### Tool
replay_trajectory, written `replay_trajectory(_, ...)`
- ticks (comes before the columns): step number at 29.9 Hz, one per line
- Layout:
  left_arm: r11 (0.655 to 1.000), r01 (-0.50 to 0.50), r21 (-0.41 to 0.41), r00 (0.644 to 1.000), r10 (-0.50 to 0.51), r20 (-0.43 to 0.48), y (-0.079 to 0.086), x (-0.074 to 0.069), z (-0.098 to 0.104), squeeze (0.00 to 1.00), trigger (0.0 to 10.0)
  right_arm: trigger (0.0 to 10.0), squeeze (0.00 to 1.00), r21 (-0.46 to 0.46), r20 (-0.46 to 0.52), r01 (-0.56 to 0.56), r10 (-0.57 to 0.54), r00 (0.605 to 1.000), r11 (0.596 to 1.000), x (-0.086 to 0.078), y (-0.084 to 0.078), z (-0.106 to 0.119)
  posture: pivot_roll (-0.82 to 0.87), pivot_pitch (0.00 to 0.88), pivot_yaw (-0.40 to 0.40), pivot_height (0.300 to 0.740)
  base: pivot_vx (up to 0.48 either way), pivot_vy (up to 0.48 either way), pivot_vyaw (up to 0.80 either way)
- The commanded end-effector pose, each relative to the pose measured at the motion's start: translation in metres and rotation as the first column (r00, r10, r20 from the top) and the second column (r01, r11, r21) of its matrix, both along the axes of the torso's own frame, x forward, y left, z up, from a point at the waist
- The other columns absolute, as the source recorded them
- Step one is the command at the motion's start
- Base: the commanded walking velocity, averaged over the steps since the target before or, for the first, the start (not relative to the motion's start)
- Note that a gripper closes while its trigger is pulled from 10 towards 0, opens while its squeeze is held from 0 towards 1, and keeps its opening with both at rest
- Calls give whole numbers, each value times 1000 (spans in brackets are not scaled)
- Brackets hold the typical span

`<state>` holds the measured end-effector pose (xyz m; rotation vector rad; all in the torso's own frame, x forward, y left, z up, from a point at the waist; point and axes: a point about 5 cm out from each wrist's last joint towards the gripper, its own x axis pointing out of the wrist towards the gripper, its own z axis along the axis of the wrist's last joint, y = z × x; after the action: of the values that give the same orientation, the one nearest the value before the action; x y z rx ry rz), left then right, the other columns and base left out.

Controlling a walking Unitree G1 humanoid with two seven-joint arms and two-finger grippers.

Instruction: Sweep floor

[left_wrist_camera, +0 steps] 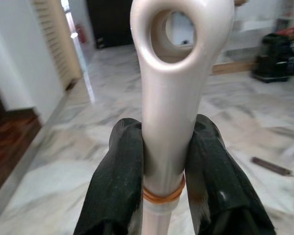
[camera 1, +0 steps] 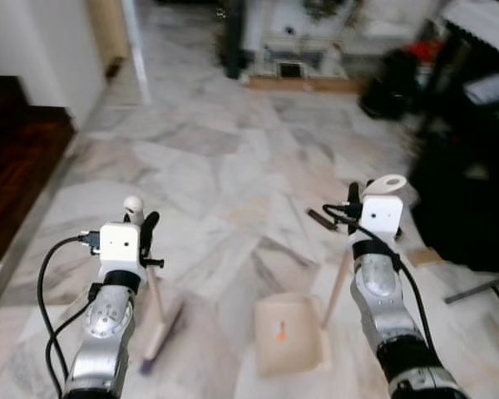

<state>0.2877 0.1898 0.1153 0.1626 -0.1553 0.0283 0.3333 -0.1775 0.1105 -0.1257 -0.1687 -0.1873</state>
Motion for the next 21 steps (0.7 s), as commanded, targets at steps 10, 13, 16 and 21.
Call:
replay_trajectory(10,1000,13,-20,999,-12,49,-2,4,10,0,10000,10000,0,-23,40,-35,36,999,999,5,6,12,34,63,-44,740,0,0,0)
replay_trajectory(13,1000,10,-21,999,-9,43,-2,5,10,0,10000,10000,0,-26,43,-39,40,998,999,5,8,12,33,64,-43,740,0,0,0)
replay_trajectory(16,1000,6,-21,999,-5,45,0,6,11,0,10000,10000,0,-29,41,-40,41,998,999,6,8,13,27,66,-40,740,0,0,0)
replay_trajectory(21,1000,4,-20,999,-3,48,0,8,12,0,10000,10000,0,-25,45,-34,35,998,999,7,5,15,27,66,-40,740,295,0,0)
